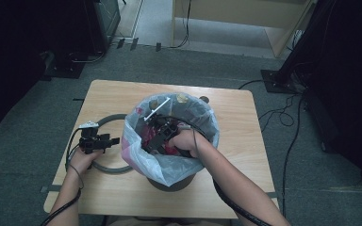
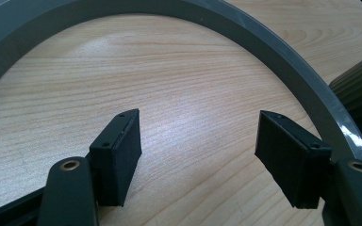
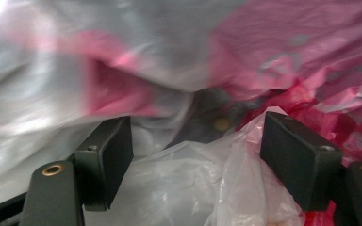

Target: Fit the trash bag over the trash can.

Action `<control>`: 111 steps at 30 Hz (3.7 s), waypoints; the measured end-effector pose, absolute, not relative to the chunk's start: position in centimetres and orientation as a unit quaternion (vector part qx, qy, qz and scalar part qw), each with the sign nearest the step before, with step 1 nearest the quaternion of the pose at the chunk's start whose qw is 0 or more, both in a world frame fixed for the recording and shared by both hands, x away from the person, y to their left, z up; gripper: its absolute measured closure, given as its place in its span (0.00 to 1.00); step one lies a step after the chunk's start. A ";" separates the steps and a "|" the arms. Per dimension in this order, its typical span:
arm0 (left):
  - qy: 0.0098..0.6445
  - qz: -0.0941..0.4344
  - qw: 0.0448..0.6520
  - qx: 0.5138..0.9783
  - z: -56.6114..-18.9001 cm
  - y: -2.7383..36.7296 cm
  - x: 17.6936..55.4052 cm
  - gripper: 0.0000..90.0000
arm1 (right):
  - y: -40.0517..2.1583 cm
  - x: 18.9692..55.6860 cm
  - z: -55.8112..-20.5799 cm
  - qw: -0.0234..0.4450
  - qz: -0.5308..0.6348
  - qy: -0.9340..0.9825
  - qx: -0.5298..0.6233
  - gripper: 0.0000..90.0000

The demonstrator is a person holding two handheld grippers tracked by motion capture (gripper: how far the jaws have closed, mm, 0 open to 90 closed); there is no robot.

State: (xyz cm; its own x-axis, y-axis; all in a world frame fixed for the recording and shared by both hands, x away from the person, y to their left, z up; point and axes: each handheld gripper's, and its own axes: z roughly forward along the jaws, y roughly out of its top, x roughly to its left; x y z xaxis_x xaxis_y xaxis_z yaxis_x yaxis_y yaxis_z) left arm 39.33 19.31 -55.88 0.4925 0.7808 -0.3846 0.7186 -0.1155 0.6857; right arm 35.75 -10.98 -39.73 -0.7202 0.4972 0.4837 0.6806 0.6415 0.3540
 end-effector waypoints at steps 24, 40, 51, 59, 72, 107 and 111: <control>0.502 0.036 0.435 0.747 -55.9 19.3 39.3 0.36 | -12.6 36.5 -36.0 0.128 -0.293 -0.869 -0.377 0.27; 0.501 0.036 0.435 0.747 -55.9 19.3 39.3 0.36 | -14.2 37.0 -34.8 0.125 -0.348 -0.824 -0.429 0.28; 0.501 0.033 0.437 0.747 -55.9 19.3 39.3 0.36 | -12.5 36.5 -35.0 0.168 -0.344 -0.823 -0.420 0.28; 0.501 0.035 0.436 0.747 -55.9 19.3 39.3 0.36 | -13.7 35.9 -32.4 0.185 -0.359 -0.822 -0.401 0.28; 0.501 0.032 0.437 0.746 -55.9 19.3 39.3 0.36 | -11.9 35.2 -31.5 0.206 -0.375 -0.818 -0.385 0.28; 0.502 0.031 0.439 0.744 -55.9 19.3 39.3 0.36 | -11.0 34.2 -32.4 0.226 -0.382 -0.818 -0.365 0.27; 0.502 0.032 0.439 0.745 -55.9 19.3 39.3 0.36 | -12.1 34.3 -31.5 0.223 -0.399 -0.815 -0.356 0.27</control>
State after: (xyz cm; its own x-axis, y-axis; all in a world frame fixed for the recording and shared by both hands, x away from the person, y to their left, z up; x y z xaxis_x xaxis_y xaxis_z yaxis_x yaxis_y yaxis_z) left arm 39.35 19.30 -55.93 0.4936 0.7756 -0.3935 0.7203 -0.1110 0.6847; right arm 34.28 -12.14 -31.49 -0.6472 0.4018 0.6479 0.7581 0.4288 0.4913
